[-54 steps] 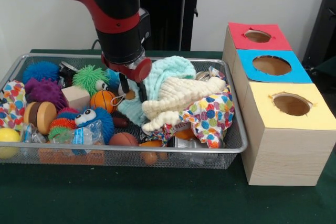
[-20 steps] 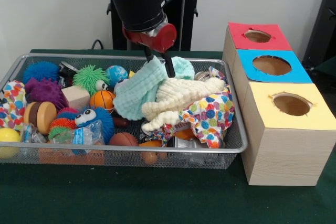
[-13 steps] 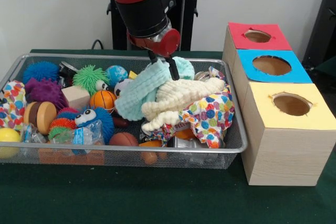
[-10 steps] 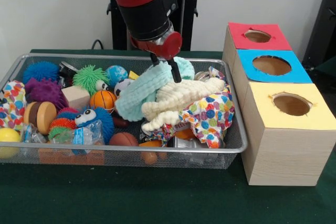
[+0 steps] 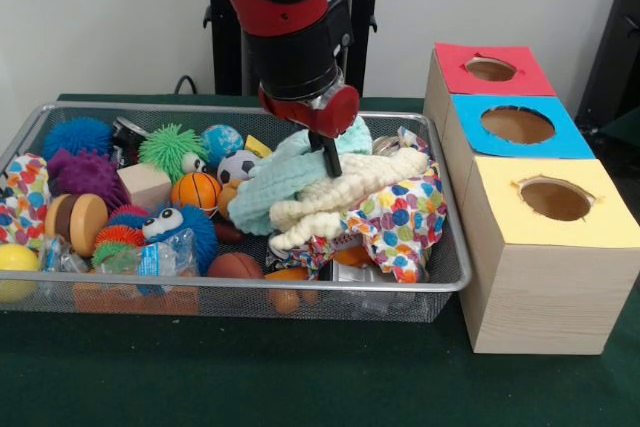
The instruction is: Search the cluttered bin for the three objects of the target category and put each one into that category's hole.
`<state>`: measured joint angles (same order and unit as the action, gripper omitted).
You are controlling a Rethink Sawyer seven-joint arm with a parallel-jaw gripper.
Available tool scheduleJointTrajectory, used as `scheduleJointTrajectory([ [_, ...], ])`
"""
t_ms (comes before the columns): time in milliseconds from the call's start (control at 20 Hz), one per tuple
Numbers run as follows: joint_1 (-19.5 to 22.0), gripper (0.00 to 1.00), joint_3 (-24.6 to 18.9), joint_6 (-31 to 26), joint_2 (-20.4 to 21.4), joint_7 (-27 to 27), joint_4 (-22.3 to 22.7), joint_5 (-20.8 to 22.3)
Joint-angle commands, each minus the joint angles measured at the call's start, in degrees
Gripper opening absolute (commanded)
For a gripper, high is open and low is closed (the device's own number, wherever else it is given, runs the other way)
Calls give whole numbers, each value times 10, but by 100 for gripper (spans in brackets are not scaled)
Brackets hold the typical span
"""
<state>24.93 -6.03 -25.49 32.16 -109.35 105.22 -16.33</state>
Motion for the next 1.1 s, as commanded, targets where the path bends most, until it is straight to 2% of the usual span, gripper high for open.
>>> scheduleJointTrajectory([
  [50, -7, 0, -43, 13, -21, -85, 29, -15],
  [250, -3, 0, -49, -12, -4, -88, 34, -27],
  [600, 6, 0, -58, -64, 1, -83, 14, -43],
  [850, 14, 0, -67, -71, 5, -74, 15, -53],
  [950, 21, 0, -74, -73, 18, -64, 19, -53],
  [1100, -2, 0, -47, -108, 43, -80, -2, -44],
])
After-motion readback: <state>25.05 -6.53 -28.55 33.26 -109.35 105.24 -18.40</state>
